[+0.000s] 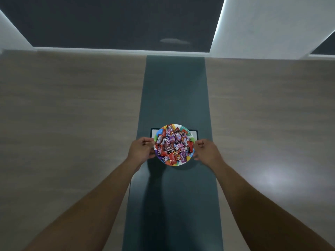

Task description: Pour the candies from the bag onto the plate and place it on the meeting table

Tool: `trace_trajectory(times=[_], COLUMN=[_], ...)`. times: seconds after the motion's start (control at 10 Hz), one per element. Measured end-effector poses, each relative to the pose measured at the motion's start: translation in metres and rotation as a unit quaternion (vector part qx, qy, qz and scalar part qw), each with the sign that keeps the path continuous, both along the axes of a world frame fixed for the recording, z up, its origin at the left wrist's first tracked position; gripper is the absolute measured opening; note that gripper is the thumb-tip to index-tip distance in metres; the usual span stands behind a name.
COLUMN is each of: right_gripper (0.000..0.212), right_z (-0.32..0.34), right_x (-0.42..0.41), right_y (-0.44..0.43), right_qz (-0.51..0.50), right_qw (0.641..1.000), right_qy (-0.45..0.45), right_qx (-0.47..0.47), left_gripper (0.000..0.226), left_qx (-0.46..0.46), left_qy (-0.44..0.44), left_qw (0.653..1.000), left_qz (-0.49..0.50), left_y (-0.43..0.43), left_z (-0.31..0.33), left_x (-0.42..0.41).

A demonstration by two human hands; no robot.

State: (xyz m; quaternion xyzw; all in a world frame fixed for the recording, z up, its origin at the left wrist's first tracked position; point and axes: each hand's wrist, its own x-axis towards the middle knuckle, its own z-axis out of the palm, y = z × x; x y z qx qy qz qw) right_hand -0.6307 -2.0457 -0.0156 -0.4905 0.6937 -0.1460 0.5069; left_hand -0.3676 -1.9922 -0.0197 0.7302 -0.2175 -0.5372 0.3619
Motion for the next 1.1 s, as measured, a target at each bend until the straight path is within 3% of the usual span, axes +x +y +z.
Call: trace_trajectory(times=[0.4,0.6,0.8,1.0,1.1], right_gripper=[0.023,0.012,0.018,0.023,0.029], right_z=[-0.084,-0.102,-0.108,-0.096,-0.091], right_x=[0.008,0.009,0.003,-0.006,-0.007], right_y=[-0.057,-0.064,-0.059,-0.024,0.011], right_qz=[0.036,0.021,0.001,0.038,0.087], right_qw=[0.996,0.997,0.998,0.989,0.973], right_qy=[0.076,0.075,0.059,0.131,0.171], right_qx=[0.017,0.010,0.004,-0.059,-0.132], left_gripper=[0.006,0.002,0.020,0.021,0.023], left_qx=[0.052,0.053,0.035,-0.017,-0.057], left_qy=[-0.024,-0.042,-0.066,-0.145,-0.266], left_qw=[0.998,0.998,0.997,0.989,0.957], left_qz=[-0.011,-0.013,-0.024,-0.030,-0.101], left_y=[-0.064,-0.075,-0.068,-0.027,0.002], left_z=[-0.085,-0.104,-0.104,-0.088,-0.083], left_x=[0.006,0.003,0.004,0.008,0.001])
